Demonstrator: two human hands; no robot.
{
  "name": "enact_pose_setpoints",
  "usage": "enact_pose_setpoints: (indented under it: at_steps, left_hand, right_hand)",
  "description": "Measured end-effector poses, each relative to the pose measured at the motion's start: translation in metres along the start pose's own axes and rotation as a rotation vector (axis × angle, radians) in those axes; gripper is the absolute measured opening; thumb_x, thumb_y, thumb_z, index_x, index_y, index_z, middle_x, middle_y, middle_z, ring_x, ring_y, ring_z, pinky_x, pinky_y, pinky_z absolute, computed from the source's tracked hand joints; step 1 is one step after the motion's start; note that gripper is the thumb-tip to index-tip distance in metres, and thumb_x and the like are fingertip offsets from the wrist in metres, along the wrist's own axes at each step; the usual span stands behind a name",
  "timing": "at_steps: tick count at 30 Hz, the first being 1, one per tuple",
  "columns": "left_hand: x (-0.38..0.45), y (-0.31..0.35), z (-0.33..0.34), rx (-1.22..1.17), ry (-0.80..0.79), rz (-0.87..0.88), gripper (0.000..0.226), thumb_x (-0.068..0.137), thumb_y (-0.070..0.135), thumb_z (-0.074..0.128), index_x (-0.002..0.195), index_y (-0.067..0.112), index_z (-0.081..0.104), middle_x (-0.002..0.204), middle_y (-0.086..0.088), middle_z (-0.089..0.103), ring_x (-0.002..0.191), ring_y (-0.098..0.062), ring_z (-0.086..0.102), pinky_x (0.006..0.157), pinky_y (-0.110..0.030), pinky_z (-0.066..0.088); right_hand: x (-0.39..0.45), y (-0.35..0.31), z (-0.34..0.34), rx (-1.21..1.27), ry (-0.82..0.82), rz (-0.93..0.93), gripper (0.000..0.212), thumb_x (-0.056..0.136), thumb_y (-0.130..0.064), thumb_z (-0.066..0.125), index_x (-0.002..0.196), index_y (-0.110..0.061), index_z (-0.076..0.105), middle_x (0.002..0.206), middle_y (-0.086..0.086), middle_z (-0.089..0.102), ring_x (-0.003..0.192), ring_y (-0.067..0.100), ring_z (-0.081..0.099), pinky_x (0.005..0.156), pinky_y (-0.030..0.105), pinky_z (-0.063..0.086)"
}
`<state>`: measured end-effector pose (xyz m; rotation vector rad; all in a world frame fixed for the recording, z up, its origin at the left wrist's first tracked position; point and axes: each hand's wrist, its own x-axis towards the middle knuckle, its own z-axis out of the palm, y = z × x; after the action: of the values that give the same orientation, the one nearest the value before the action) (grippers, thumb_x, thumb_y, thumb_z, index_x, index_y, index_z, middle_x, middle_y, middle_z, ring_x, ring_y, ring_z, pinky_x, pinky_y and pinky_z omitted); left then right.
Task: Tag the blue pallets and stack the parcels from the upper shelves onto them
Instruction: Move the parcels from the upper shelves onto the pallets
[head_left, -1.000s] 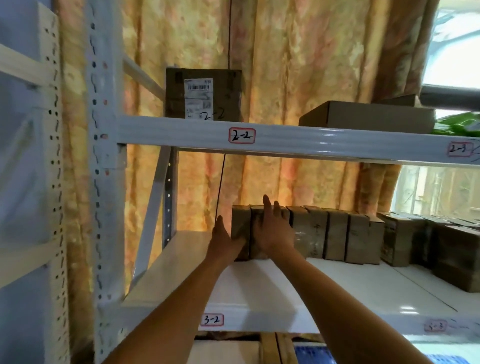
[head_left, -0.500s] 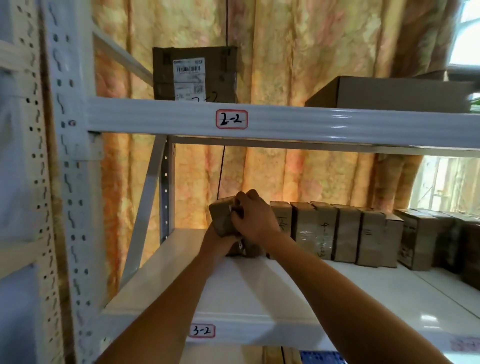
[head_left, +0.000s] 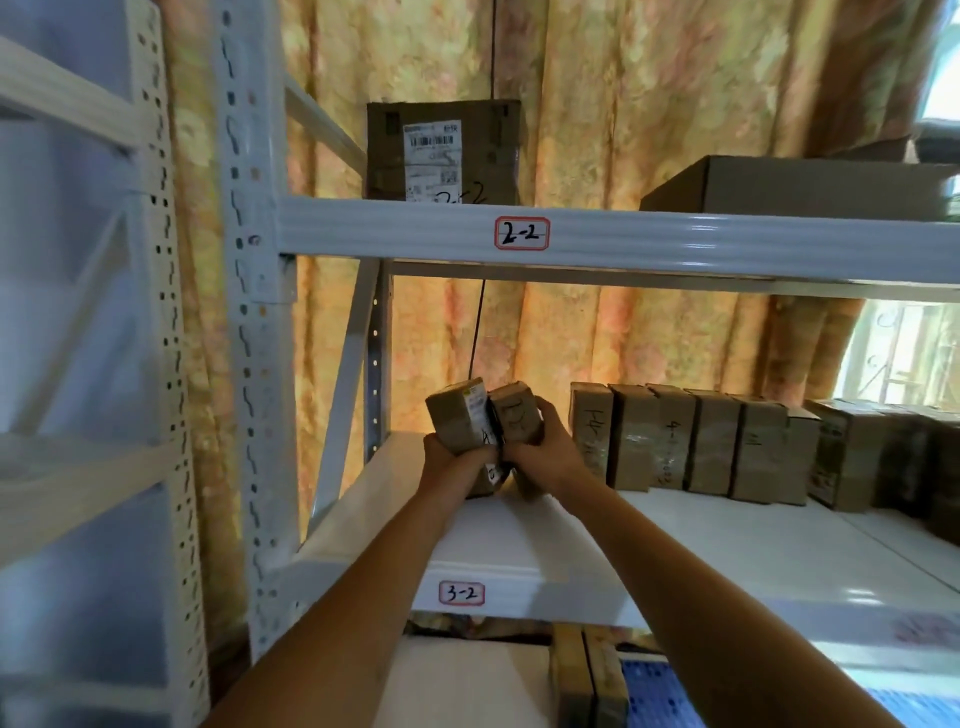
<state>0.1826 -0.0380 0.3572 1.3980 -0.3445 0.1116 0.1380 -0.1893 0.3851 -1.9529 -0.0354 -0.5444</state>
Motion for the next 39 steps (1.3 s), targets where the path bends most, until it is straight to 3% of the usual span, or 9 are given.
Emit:
enact_pose_setpoints:
  at_steps: [4, 9, 12, 19, 25, 27, 29, 33, 39]
  left_hand:
    - [-0.013, -0.003, -0.013, -0.007, -0.035, -0.052, 0.040, 0.063, 0.024, 0.080, 0.101, 0.034, 0.069, 0.098, 0.003, 0.078, 0.083, -0.015, 0.076, 0.062, -0.030, 0.061]
    - [-0.036, 0.007, -0.022, -0.143, -0.038, -0.111, 0.045, 0.065, 0.031, 0.073, 0.108, 0.026, 0.059, 0.097, -0.001, 0.076, 0.078, -0.017, 0.077, 0.056, -0.026, 0.058]
    - [-0.059, 0.018, -0.023, -0.160, -0.062, -0.160, 0.053, 0.063, 0.029, 0.072, 0.111, 0.023, 0.049, 0.108, -0.010, 0.068, 0.085, -0.023, 0.074, 0.060, -0.032, 0.059]
    - [-0.148, 0.052, 0.000, -0.165, -0.182, -0.150, 0.053, 0.071, 0.020, 0.064, 0.123, 0.015, 0.057, 0.118, -0.018, 0.069, 0.102, -0.039, 0.070, 0.086, -0.056, 0.059]
    - [-0.243, 0.070, 0.033, -0.173, -0.220, -0.152, 0.060, 0.072, 0.018, 0.064, 0.131, 0.018, 0.058, 0.121, -0.016, 0.070, 0.107, -0.038, 0.068, 0.088, -0.058, 0.058]
    - [-0.276, 0.068, 0.043, -0.189, -0.235, -0.196, 0.054, 0.068, 0.019, 0.064, 0.122, 0.023, 0.063, 0.109, -0.010, 0.074, 0.093, -0.028, 0.074, 0.070, -0.043, 0.063]
    - [-0.306, 0.058, 0.051, -0.183, -0.244, -0.257, 0.049, 0.065, 0.019, 0.064, 0.114, 0.026, 0.064, 0.102, -0.007, 0.076, 0.090, -0.025, 0.074, 0.067, -0.037, 0.060]
    - [-0.344, 0.015, 0.058, -0.135, -0.262, -0.398, 0.042, 0.080, 0.013, 0.065, 0.121, 0.022, 0.064, 0.116, -0.012, 0.074, 0.112, -0.037, 0.067, 0.099, -0.053, 0.052]
    - [-0.383, -0.070, 0.074, -0.176, -0.227, -0.619, 0.037, 0.088, 0.004, 0.061, 0.122, 0.019, 0.064, 0.114, -0.012, 0.075, 0.110, -0.037, 0.069, 0.100, -0.055, 0.052]
  right_hand:
    - [-0.027, 0.021, 0.001, 0.115, 0.185, 0.025, 0.081, 0.066, -0.021, 0.091, 0.130, -0.028, 0.042, 0.113, -0.006, 0.065, 0.105, 0.016, 0.065, 0.079, 0.027, 0.053]
    - [-0.058, 0.027, -0.019, 0.459, 0.294, 0.168, 0.053, 0.074, -0.032, 0.086, 0.123, -0.034, 0.066, 0.111, -0.003, 0.076, 0.101, 0.023, 0.074, 0.072, 0.038, 0.066]
    - [-0.080, 0.022, -0.037, 0.515, 0.272, 0.200, 0.059, 0.071, -0.032, 0.088, 0.126, -0.024, 0.067, 0.120, 0.010, 0.075, 0.106, 0.030, 0.074, 0.086, 0.053, 0.064]
    - [-0.157, -0.010, -0.078, 0.610, 0.139, 0.170, 0.071, 0.070, -0.032, 0.086, 0.133, -0.014, 0.058, 0.128, 0.022, 0.068, 0.114, 0.037, 0.070, 0.096, 0.055, 0.059]
    - [-0.245, -0.021, -0.130, 0.602, 0.105, 0.161, 0.055, 0.077, -0.031, 0.083, 0.126, -0.022, 0.062, 0.124, 0.018, 0.070, 0.112, 0.036, 0.071, 0.087, 0.049, 0.063]
    - [-0.276, -0.014, -0.143, 0.616, 0.089, 0.178, 0.054, 0.081, -0.027, 0.082, 0.129, -0.019, 0.061, 0.123, 0.019, 0.072, 0.113, 0.037, 0.071, 0.094, 0.057, 0.060]
    - [-0.308, -0.003, -0.155, 0.595, 0.061, 0.233, 0.052, 0.086, -0.025, 0.080, 0.133, -0.018, 0.059, 0.124, 0.019, 0.071, 0.111, 0.036, 0.072, 0.091, 0.054, 0.062]
    - [-0.361, 0.027, -0.174, 0.499, 0.008, 0.353, 0.051, 0.084, -0.030, 0.081, 0.129, -0.017, 0.062, 0.126, 0.019, 0.070, 0.115, 0.038, 0.069, 0.097, 0.056, 0.059]
    - [-0.408, 0.087, -0.173, 0.431, 0.021, 0.510, 0.044, 0.088, -0.032, 0.079, 0.128, -0.024, 0.062, 0.122, 0.014, 0.072, 0.110, 0.033, 0.071, 0.095, 0.053, 0.060]
